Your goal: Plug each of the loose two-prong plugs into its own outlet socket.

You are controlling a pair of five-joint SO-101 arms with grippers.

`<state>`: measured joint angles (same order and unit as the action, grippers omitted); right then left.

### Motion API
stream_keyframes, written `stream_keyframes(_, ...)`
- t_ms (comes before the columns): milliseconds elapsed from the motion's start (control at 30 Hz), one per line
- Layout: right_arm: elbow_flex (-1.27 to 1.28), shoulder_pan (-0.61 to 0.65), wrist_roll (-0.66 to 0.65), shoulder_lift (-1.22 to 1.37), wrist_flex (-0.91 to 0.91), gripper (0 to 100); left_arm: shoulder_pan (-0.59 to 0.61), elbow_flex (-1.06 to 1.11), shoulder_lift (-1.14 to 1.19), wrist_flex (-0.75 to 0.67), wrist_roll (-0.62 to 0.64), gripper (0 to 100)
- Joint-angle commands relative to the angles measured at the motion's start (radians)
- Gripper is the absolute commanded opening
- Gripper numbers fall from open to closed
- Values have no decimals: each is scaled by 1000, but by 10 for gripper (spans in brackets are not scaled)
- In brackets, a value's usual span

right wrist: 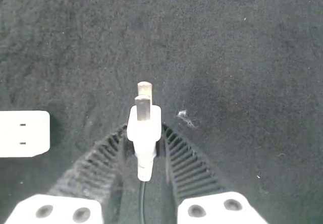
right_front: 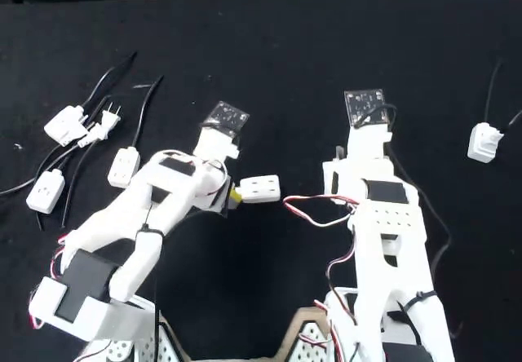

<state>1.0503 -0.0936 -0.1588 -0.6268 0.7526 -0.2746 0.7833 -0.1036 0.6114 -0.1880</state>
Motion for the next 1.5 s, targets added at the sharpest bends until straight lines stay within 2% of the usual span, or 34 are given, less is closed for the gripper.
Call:
stream_keyframes(0,-10,-21,8,-33,-21,11,-5,-90,-5,132,11,285)
stream_keyframes(333,-12,-21,8,-33,-21,11,-5,-33,-92,161,12,285)
stream_keyframes(500,-13,-26,8,-35,-21,11,-104,-16,-201,153,14,285)
stream_keyframes(600,-13,-28,31,-38,-21,11,-151,-10,-176,101,14,285)
stream_keyframes(800,-12,-28,34,-38,-21,11,-154,-67,-43,2,71,285)
stream_keyframes(1100,-10,-28,32,-38,-21,11,-124,-280,184,2,180,285)
stream_keyframes(1267,-10,-26,29,-38,-21,11,-97,-300,201,3,293,285)
stream_keyframes(1400,-10,-26,29,-38,-21,11,-97,-298,199,8,310,285)
stream_keyframes(1467,-10,-25,29,-38,-20,11,-97,-309,187,54,304,285)
